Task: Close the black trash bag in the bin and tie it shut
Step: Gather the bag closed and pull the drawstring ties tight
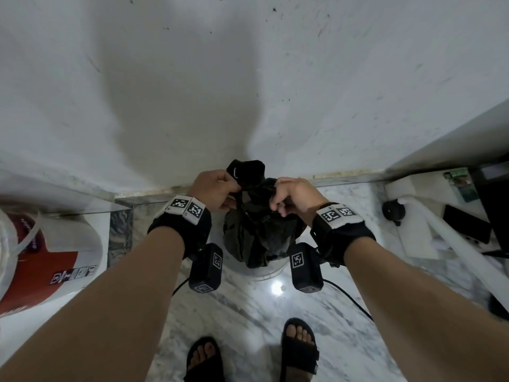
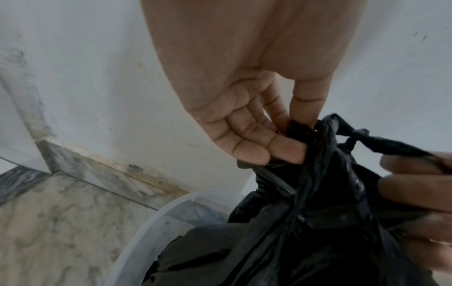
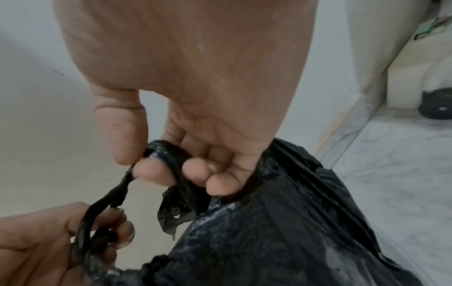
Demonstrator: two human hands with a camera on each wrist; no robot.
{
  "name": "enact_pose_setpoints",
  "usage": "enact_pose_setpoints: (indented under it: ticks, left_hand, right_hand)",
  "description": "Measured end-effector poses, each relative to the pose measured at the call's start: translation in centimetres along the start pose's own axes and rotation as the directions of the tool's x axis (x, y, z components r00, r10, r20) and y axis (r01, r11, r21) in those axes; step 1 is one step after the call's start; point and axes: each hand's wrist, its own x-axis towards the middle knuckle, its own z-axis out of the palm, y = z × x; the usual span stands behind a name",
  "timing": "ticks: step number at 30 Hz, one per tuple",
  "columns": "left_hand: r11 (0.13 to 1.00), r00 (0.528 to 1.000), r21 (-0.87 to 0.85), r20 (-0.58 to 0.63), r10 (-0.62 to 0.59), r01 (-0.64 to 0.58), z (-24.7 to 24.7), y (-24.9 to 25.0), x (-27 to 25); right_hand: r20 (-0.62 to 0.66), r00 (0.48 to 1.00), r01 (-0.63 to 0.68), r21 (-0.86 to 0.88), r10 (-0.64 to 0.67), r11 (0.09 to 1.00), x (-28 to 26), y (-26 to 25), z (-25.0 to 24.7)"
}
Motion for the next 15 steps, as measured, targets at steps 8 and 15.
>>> enact_pose_setpoints:
  ticks: [8,15]
  left_hand:
    - [0.906,0.989,0.412,-0.066,0.133,-0.094,-2.2,-2.2,1.6]
    - [0.559,0.971,0.811,0.047,0.234,-0.174,-3.3,-7.5,2.4]
  right_hand:
    - [0.033,0.998,0.044,0.137,-0.049,0.990,0.0,1.2,-2.7]
    - [0.145,0.984,-0.098,-0.047,0.104,0.994,0.1,4.7,-6.2]
